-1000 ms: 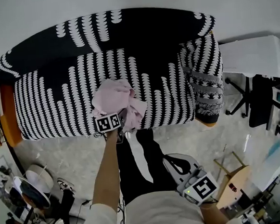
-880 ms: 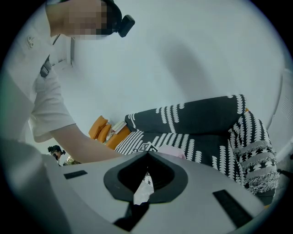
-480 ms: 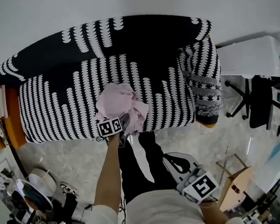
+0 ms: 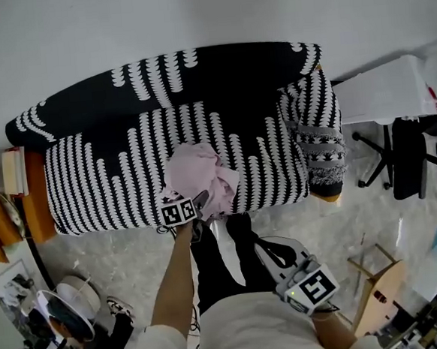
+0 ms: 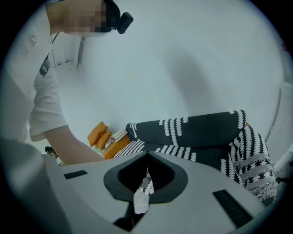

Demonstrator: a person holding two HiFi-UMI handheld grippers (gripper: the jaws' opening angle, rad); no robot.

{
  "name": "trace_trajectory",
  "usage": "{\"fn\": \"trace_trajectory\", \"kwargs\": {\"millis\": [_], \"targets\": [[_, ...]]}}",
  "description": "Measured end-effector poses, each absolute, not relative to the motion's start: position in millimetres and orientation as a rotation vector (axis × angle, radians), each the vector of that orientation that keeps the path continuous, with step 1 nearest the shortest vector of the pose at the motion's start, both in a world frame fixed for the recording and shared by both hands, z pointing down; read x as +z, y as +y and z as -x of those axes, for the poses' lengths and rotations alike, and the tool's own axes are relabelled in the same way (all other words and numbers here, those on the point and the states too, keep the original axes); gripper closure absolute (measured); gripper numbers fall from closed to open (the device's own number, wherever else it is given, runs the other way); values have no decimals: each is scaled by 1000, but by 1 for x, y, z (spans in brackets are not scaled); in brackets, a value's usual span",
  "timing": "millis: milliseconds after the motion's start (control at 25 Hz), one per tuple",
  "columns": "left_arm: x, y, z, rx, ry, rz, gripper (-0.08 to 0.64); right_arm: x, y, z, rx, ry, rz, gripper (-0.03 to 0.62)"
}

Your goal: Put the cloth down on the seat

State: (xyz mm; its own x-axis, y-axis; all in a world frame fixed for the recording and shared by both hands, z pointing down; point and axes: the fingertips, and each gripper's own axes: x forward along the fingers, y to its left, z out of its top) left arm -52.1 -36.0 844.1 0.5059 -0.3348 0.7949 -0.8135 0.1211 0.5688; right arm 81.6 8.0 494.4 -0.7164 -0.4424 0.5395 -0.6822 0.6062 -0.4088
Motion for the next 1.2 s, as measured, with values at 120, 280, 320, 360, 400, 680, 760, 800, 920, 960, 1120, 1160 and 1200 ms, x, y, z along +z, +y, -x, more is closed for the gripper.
{"fn": "trace_trajectory", "kwargs": {"millis": [120,280,320,360,400,680,760,800,920,960,1120,1160,1200], "targets": [[831,-30,53,453,-1044,-1490,184,487,10,-76,843,-2462,-919,584],[821,-20,59,477,-1040,-1497,186,478,11,-72,823,-2475,-952,584],[819,-18,60,480,-1037,-1498,186,476,11,-71,816,-2479,-961,584],[818,-17,62,483,-1034,-1500,186,473,11,-69,809,-2481,-972,584],[816,-15,63,485,-1031,-1501,186,471,12,-68,803,-2484,-982,584],[788,-11,70,485,-996,-1567,256,454,18,-59,761,-2502,-1037,584],[775,-13,71,460,-988,-1592,280,450,19,-55,753,-2508,-1050,584],[769,-14,72,449,-987,-1608,295,448,19,-52,746,-2514,-1055,584],[749,-15,76,419,-978,-1655,352,440,19,-43,721,-2534,-1073,584],[743,-15,78,408,-974,-1669,360,437,19,-40,712,-2539,-1078,584],[721,-11,88,371,-964,-1718,430,427,18,-29,674,-2562,-1101,584],[715,-9,90,363,-957,-1732,450,425,18,-26,666,-2565,-1108,584],[708,-8,92,355,-951,-1748,475,423,18,-24,659,-2569,-1115,584]]}}
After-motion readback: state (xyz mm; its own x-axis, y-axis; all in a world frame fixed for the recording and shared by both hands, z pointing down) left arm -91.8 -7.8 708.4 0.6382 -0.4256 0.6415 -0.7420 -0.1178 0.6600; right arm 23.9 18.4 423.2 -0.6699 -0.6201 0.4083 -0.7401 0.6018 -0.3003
